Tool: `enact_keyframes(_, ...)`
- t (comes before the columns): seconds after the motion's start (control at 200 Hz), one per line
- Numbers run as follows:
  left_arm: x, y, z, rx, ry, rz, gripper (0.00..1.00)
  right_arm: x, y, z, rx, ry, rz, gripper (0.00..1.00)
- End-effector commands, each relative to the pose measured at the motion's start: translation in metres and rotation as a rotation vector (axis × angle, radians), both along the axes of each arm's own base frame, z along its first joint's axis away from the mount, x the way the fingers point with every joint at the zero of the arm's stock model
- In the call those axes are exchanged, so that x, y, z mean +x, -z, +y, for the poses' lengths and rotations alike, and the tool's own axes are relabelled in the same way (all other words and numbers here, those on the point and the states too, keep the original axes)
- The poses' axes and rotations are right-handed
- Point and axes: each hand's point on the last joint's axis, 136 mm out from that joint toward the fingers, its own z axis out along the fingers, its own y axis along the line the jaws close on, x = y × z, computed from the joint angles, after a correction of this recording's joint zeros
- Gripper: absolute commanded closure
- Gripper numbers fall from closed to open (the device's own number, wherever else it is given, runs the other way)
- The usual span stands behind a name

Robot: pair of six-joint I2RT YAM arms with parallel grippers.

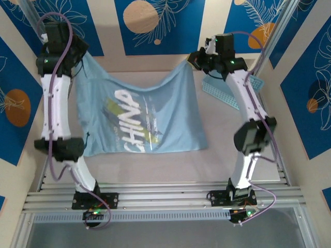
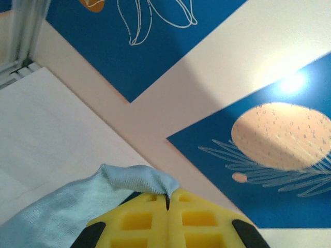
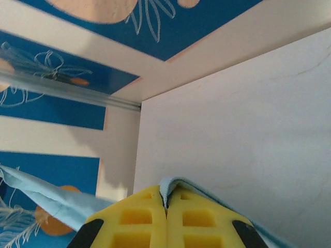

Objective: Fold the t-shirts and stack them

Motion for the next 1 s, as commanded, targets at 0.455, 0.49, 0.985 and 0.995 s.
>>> enact_keyframes(0.455,-0.191,-0.222,-0.002,0.018,0.091,-0.644,1.00,-0.028,-0.154,-0.060,0.148,0.069,-0.251,1.00)
enact_keyframes(0.49,-0.189,-0.210,-0.004,0.009,0.104,-0.602,1.00,-0.027,-0.142,-0.059,0.137,0.065,-0.219,1.00)
enact_keyframes(0.985,-0.275,0.260,-0.111,-0.463,0.236,0.533,1.00,-0.129,0.170,-0.114,-0.240,0.336,0.460,1.00)
enact_keyframes(0.995,-0.278,0.267,-0.114,-0.468,0.238,0.552,1.00,-0.133,0.173,-0.117,-0.248,0.349,0.469,1.00)
